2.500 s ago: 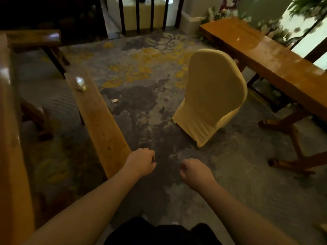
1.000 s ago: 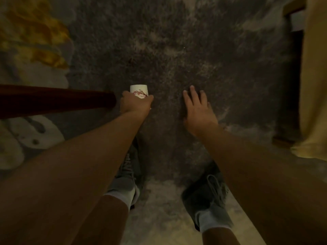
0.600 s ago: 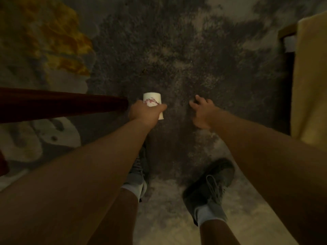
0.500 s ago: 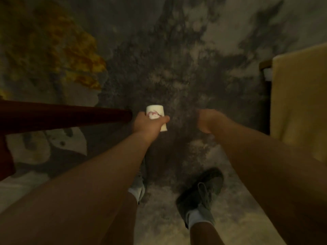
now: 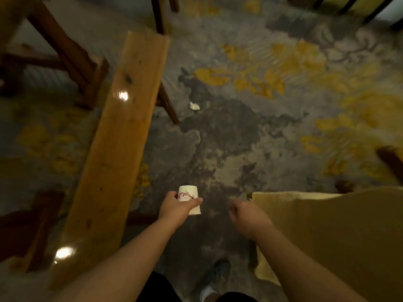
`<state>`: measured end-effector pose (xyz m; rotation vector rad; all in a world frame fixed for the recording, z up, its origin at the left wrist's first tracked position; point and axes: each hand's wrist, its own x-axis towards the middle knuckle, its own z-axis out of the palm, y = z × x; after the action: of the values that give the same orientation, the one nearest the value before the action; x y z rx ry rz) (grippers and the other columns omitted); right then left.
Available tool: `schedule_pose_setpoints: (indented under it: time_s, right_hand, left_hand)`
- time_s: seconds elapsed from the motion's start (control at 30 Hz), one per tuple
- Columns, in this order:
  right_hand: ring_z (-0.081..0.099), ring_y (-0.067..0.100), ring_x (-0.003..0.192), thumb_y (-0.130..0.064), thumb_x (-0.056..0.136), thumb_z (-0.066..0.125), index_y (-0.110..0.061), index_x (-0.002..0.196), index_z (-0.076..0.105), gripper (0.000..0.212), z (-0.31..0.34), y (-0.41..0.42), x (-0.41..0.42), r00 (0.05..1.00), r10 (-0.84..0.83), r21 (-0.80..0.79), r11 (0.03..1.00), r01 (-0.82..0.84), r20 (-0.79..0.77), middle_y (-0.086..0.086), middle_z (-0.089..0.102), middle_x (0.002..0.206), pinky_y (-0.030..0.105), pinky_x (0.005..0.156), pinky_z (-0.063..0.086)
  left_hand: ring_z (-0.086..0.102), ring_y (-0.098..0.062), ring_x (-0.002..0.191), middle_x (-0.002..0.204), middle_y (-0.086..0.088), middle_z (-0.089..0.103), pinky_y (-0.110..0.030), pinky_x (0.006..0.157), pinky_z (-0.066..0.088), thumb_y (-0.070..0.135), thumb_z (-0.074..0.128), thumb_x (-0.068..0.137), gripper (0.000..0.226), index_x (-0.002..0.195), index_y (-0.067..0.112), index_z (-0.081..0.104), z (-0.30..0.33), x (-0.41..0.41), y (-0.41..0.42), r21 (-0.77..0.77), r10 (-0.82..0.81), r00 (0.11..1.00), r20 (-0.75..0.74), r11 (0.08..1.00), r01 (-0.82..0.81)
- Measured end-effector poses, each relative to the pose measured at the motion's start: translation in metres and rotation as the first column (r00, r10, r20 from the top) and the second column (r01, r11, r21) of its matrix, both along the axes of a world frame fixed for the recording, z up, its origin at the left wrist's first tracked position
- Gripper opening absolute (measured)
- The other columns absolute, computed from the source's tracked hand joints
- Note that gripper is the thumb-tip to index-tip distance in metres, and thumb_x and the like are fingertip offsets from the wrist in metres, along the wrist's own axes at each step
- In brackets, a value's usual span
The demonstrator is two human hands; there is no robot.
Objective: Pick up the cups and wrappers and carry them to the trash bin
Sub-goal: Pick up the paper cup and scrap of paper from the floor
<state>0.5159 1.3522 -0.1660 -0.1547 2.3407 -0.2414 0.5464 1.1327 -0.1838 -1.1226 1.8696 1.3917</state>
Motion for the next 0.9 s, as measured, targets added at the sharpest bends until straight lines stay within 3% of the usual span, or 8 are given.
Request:
schedule_pose_setpoints:
  time_s: [0.13,0.27,0.43,0.63,0.83,0.9]
  right_hand:
    - [0.062,0.031,0.1,-0.033,0.092,0.051,-0.016,0.104,0.064,0.024,0.04,-0.001,-0.03,0.997,-0.016,-0.093,0.996,0.009,-0.069,0.011,0.068,0.106,0.038,0.082,0.051]
    - [0.059,0.03,0.107,-0.035,0.094,0.048,-0.017,0.112,0.063,0.03,0.062,0.015,-0.072,0.989,0.088,-0.115,0.988,-0.102,-0.12,0.01,0.066,0.113,0.039,0.087,0.051]
    - [0.057,0.029,0.106,-0.038,0.094,0.049,-0.017,0.115,0.061,0.032,0.09,0.038,-0.137,0.955,0.192,-0.101,0.971,-0.219,-0.227,0.007,0.061,0.114,0.04,0.086,0.051]
    - [0.054,0.026,0.107,-0.04,0.093,0.049,-0.02,0.114,0.059,0.03,0.108,0.035,-0.217,0.919,0.285,-0.075,0.946,-0.316,-0.271,0.004,0.059,0.111,0.041,0.084,0.051]
    - [0.052,0.026,0.11,-0.041,0.093,0.05,-0.022,0.118,0.056,0.032,0.092,0.007,-0.299,0.896,0.365,-0.019,0.924,-0.381,-0.252,0.004,0.058,0.114,0.04,0.081,0.051]
    - [0.052,0.025,0.112,-0.04,0.094,0.05,-0.021,0.119,0.056,0.032,0.081,-0.005,-0.33,0.897,0.379,-0.004,0.921,-0.39,-0.228,0.004,0.058,0.116,0.041,0.083,0.051]
  left_hand:
    - [0.06,-0.012,0.081,0.103,0.001,0.062,-0.028,0.06,0.045,0.051,0.088,0.063,0.079,0.124,0.016,0.053,0.05,-0.029,-0.013,-0.083,-0.101,0.994,-0.035,0.992,0.098]
    - [0.064,-0.016,0.087,0.105,-0.001,0.067,-0.038,0.076,0.054,0.051,0.087,0.064,0.07,0.116,0.019,0.054,0.084,-0.055,-0.006,-0.167,-0.21,0.977,-0.049,0.966,0.199]
    - [0.066,-0.02,0.09,0.105,-0.003,0.067,-0.045,0.083,0.056,0.051,0.088,0.064,0.067,0.113,0.018,0.056,0.116,-0.089,0.021,-0.182,-0.111,0.989,-0.1,0.979,0.092]
    - [0.065,-0.02,0.088,0.102,-0.002,0.068,-0.041,0.08,0.055,0.054,0.086,0.063,0.066,0.11,0.019,0.057,0.131,-0.14,0.037,-0.183,-0.011,0.99,-0.142,0.983,-0.015]
    - [0.064,-0.016,0.082,0.098,0.001,0.066,-0.036,0.066,0.051,0.056,0.085,0.062,0.064,0.108,0.02,0.058,0.104,-0.222,0.015,-0.126,0.07,0.985,-0.159,0.988,-0.091]
    - [0.063,-0.016,0.083,0.1,0.0,0.066,-0.036,0.067,0.052,0.057,0.085,0.062,0.065,0.109,0.021,0.057,0.087,-0.258,0.004,-0.09,0.096,0.984,-0.149,0.99,-0.11]
